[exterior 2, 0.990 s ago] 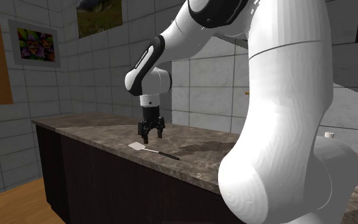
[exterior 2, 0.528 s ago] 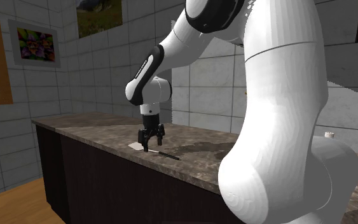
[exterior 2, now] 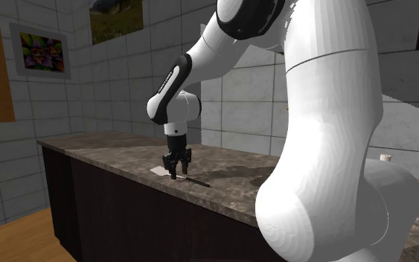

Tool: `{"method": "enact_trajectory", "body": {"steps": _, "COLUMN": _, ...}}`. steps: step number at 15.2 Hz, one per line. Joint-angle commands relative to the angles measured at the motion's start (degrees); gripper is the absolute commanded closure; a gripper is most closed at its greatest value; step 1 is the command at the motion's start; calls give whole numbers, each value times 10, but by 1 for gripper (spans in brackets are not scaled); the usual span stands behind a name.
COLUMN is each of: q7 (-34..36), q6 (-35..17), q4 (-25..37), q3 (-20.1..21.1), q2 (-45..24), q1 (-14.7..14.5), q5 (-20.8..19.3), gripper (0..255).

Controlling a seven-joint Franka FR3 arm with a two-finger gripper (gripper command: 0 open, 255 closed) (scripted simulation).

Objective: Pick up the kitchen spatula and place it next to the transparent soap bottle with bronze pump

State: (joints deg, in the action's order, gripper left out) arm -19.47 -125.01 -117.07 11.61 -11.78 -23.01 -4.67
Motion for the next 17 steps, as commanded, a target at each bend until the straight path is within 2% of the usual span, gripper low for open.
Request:
{"method": "enact_trajectory", "body": {"steps": 1, "q7": 0, "q6": 0, "q4": 0, "q3": 0, "q2": 0, "q1": 0, "q5": 0, "gripper": 255}}
{"method": "enact_trajectory", "body": {"steps": 9, "q7": 0, "q6": 0, "q4": 0, "q3": 0, "q2": 0, "q1": 0, "q5": 0, "gripper": 255}}
{"method": "enact_trajectory", "body": {"steps": 17, "q7": -7, "q6": 55, "q4": 26, "q3": 2, "q2": 30, "q1": 2, "q5": 9, "gripper": 255}}
